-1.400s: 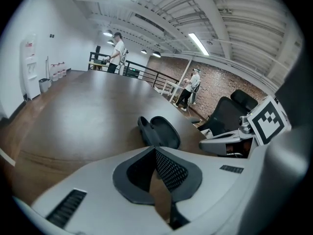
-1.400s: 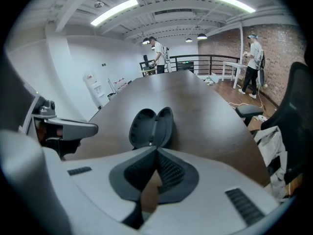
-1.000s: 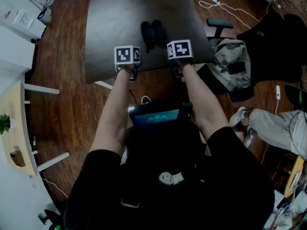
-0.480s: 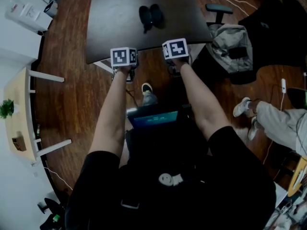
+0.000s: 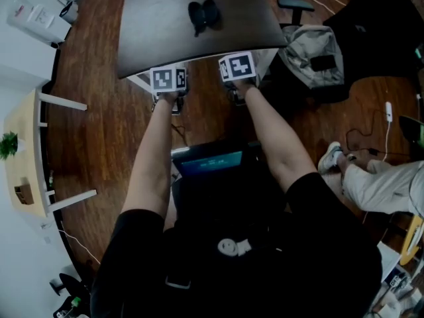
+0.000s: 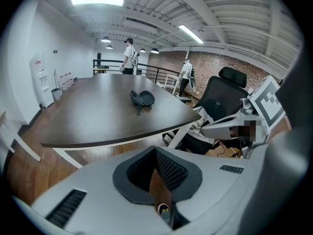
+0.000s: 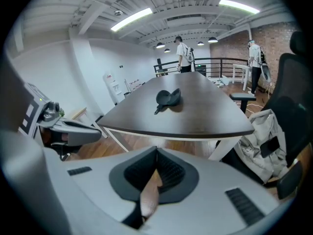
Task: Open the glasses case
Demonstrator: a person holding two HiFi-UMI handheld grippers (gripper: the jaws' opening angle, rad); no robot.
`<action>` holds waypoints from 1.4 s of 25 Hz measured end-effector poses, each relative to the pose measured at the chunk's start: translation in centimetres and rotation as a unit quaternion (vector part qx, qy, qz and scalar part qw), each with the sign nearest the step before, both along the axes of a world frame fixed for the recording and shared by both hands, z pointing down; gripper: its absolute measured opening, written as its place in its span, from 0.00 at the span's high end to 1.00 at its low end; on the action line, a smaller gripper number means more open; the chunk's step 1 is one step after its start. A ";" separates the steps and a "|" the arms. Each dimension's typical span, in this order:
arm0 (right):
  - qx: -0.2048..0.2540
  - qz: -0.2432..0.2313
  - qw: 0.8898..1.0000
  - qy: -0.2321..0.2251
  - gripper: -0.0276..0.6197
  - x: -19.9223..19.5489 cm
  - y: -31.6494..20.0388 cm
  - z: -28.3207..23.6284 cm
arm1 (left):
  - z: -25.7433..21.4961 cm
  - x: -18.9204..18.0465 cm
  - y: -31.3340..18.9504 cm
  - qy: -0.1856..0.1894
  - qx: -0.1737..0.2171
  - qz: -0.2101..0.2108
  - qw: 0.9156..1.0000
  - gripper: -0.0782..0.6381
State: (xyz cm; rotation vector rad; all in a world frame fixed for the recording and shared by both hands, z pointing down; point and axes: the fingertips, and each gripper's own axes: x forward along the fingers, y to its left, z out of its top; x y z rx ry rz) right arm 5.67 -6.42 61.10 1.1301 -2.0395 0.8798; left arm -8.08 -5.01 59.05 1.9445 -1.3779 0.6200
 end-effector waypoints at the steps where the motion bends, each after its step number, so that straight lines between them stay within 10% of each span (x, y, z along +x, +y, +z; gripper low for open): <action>1: 0.006 0.001 1.000 -0.006 0.95 -0.1 0.2 -0.2 | -0.1 0.1 0.2 0.000 0.001 0.003 1.000 0.89; 35: 0.000 0.017 0.999 0.037 0.95 -5.3 21.3 -2.4 | -1.7 -0.3 18.4 0.060 -0.003 -0.013 0.998 0.89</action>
